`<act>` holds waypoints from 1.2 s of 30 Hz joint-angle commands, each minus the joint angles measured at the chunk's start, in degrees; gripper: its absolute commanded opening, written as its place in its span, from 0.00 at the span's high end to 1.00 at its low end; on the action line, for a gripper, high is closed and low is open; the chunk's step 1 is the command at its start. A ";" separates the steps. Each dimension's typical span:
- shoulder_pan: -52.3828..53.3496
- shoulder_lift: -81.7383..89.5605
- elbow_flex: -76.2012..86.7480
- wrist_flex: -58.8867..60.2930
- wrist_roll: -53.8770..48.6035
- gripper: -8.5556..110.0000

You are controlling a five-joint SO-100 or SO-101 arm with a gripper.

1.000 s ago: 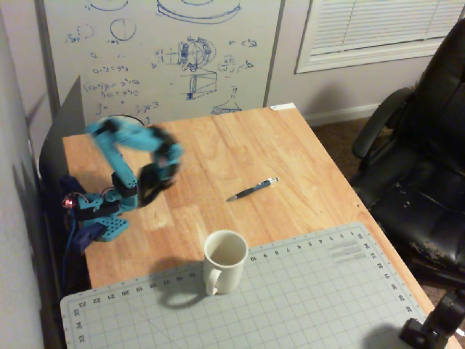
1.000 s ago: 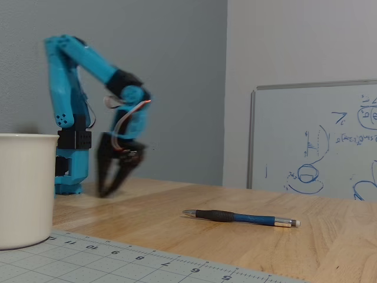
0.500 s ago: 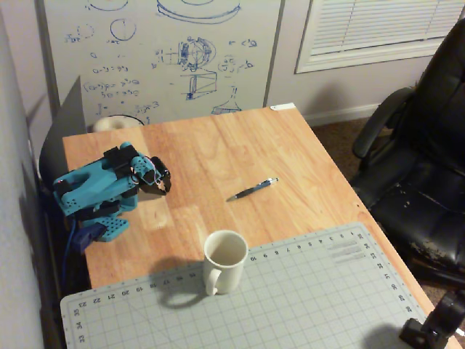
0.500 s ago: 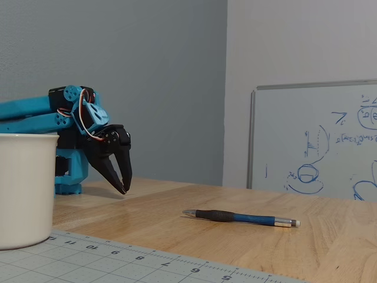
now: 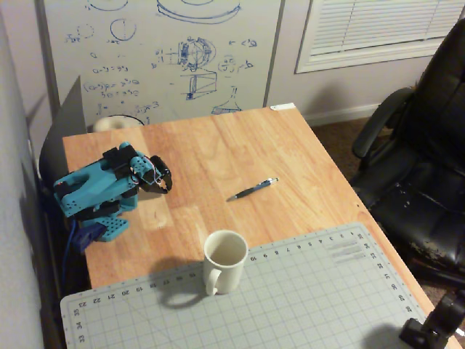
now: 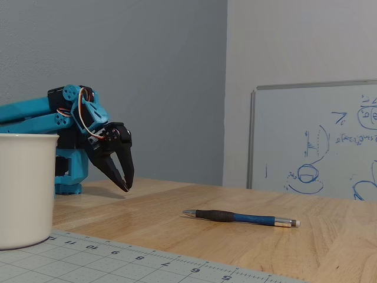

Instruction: Touch the pen.

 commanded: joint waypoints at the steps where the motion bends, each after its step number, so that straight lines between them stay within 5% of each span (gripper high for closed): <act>1: 0.44 2.02 -0.79 0.00 -0.18 0.92; 18: 0.09 -3.87 -3.25 -1.41 -0.26 0.92; 29: 0.70 -53.09 -39.64 -23.73 0.62 0.92; 36: 7.47 -85.08 -67.50 -26.28 -0.09 0.92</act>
